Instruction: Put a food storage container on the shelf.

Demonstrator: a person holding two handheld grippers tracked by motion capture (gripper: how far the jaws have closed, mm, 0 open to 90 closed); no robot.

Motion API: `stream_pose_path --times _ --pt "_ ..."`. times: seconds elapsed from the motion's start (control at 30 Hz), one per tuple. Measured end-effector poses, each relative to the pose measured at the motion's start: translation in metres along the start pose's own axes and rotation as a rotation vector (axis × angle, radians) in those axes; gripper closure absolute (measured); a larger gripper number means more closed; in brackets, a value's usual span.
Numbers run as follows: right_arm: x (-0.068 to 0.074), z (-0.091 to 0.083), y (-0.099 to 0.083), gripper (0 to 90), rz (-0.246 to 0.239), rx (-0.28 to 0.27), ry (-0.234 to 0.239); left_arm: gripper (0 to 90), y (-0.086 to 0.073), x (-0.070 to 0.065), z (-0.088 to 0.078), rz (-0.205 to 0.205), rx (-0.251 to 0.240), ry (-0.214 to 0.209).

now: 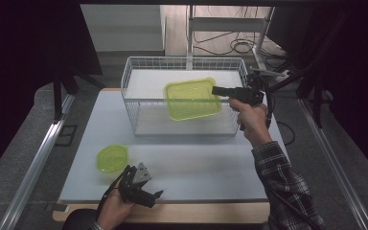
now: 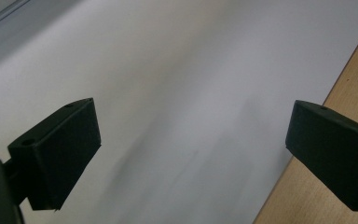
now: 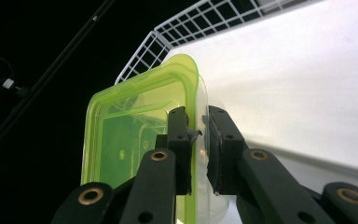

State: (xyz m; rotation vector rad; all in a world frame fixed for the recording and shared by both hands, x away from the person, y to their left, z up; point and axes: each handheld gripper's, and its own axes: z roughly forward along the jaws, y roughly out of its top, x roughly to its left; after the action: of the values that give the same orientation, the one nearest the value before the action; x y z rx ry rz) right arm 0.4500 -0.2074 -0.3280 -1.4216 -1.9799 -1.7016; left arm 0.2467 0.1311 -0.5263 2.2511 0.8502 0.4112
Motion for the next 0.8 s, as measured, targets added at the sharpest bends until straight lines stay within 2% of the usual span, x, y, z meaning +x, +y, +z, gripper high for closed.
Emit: stream_pose_path --times 0.23,0.47,0.8 --pt "0.004 0.007 0.015 80.1 -0.005 -0.037 -0.034 3.0 0.000 0.000 0.000 0.001 0.004 -0.004" --pt "0.005 0.022 0.030 80.0 -0.005 -0.065 -0.077 3.0 0.000 0.000 0.001 -0.004 0.007 -0.009" --pt "0.004 0.038 0.042 80.0 0.000 -0.104 -0.139 3.1 -0.001 0.000 0.000 -0.008 0.004 -0.015"
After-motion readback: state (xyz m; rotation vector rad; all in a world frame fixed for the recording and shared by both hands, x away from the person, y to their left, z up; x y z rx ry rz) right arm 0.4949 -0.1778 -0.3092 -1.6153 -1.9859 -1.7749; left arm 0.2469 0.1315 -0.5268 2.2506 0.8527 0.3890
